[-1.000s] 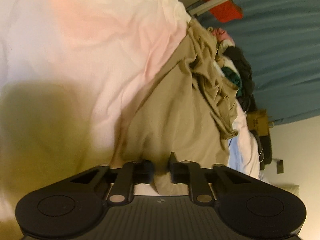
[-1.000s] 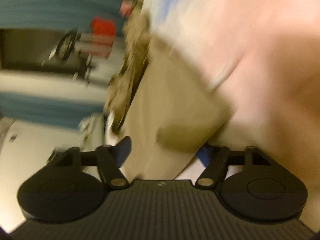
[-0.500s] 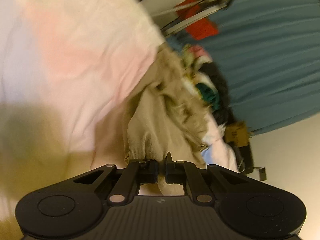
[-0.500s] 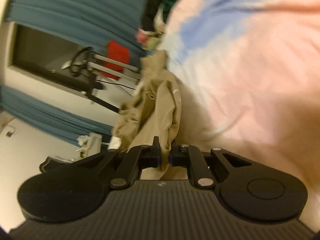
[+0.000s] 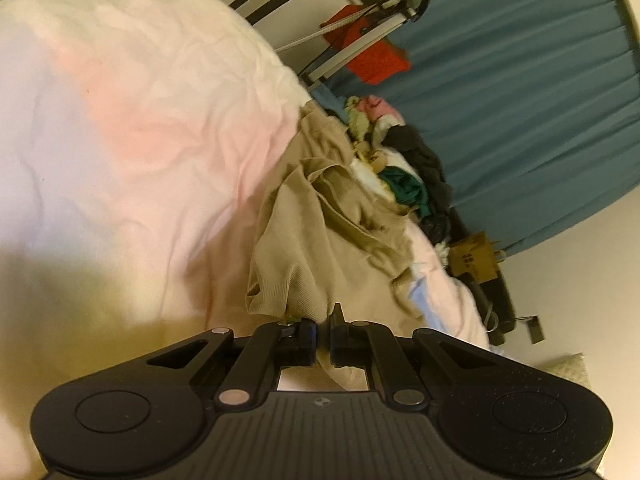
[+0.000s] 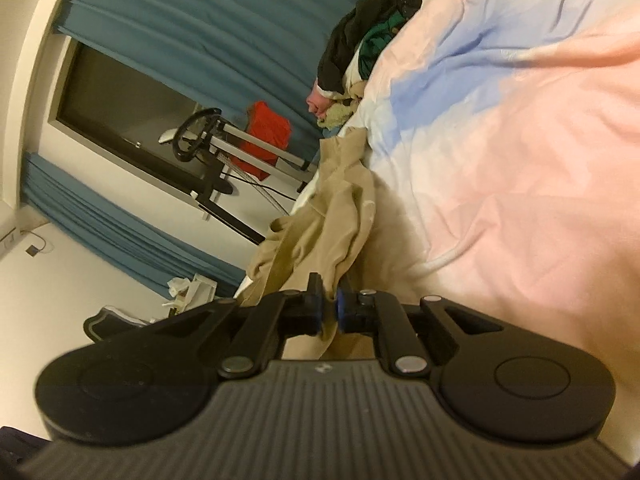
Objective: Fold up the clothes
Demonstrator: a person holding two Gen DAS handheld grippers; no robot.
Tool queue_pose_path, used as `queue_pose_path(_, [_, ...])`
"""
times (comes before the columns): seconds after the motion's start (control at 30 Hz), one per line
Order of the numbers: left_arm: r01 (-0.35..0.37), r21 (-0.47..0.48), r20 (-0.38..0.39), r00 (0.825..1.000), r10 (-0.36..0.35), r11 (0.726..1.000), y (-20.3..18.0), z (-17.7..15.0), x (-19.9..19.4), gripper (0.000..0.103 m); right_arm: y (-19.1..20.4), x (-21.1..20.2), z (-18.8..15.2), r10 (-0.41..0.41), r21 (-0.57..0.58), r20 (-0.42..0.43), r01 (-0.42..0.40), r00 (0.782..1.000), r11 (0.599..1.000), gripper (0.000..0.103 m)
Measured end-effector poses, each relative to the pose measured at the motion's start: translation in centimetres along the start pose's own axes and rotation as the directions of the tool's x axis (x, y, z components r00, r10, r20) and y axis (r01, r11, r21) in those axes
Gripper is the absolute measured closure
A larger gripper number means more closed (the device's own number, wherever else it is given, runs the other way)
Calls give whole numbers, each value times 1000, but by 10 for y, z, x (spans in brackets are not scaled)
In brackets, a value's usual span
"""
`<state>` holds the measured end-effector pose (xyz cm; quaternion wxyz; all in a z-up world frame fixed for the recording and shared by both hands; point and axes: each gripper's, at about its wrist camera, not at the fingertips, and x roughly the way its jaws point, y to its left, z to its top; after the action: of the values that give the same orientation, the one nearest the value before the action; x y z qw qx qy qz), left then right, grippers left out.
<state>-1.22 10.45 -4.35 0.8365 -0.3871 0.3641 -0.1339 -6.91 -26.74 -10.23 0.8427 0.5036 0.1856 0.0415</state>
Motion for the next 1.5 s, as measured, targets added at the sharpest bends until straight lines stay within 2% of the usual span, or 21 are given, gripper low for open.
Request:
queue_pose_path(0.07, [22, 13, 17, 1000, -22, 1000, -4, -4, -12, 98, 5, -9, -1, 15, -8, 14, -15, 1000, 1000, 93])
queue_pose_path(0.2, [80, -23, 13, 997, -79, 997, -11, -17, -45, 98, 18, -38, -2, 54, 0, 46, -54, 997, 999, 93])
queue_pose_path(0.3, [123, -52, 10, 992, -123, 991, -16, -27, -70, 98, 24, -69, -2, 78, 53, 38, -80, 996, 995, 93])
queue_pose_path(0.37, [143, -38, 19, 990, -142, 989, -23, -37, -96, 98, 29, -95, -3, 86, 75, 9, -87, 996, 993, 93])
queue_pose_path(0.5, [157, -55, 0, 988, -157, 986, -31, -62, -135, 98, 37, -147, -11, 63, 35, 4, -63, 998, 997, 93])
queue_pose_path(0.63, [143, -74, 1, 990, -143, 987, -36, -77, -147, 98, 40, -171, -19, 27, 11, 23, -27, 999, 1000, 93])
queue_pose_path(0.73, [126, -37, 11, 992, -126, 991, -48, -60, -127, 97, 45, -153, -7, 8, -16, 27, -7, 1000, 1000, 93])
queue_pose_path(0.83, [71, 22, 15, 997, -71, 997, -69, -24, -87, 96, 53, -118, 14, 4, -2, 25, -4, 1000, 1000, 93])
queue_pose_path(1.0, [-45, 110, -20, 999, 48, 993, -92, 31, -8, 94, 62, -28, 57, -82, 43, 15, 82, 996, 996, 93])
queue_pose_path(1.1, [-92, 153, -36, 994, 99, 984, -91, 55, 43, 93, 60, 25, 71, -160, -30, 46, 162, 986, 986, 93])
queue_pose_path(1.17, [-123, 178, -28, 991, 129, 976, -86, 62, 70, 93, 57, 56, 72, -192, -98, 57, 197, 980, 976, 93])
queue_pose_path(1.27, [-131, 187, -14, 991, 136, 974, -73, 71, 102, 93, 33, 87, 74, -198, -78, 39, 200, 979, 977, 93])
queue_pose_path(1.33, [-138, 187, -20, 989, 144, 973, -63, 76, 119, 93, 18, 99, 77, -206, -58, 15, 206, 978, 977, 93])
queue_pose_path(1.4, [-160, 232, -9, 986, 167, 959, -58, 76, 129, 93, 11, 103, 80, -237, -87, 41, 240, 971, 967, 93])
queue_pose_path(1.43, [-174, 249, -1, 984, 180, 953, -55, 75, 132, 92, 6, 103, 83, -237, -83, 49, 240, 970, 967, 93])
queue_pose_path(1.5, [-166, 241, -11, 985, 174, 956, -47, 76, 137, 92, -4, 101, 90, -217, -50, 52, 219, 975, 974, 94])
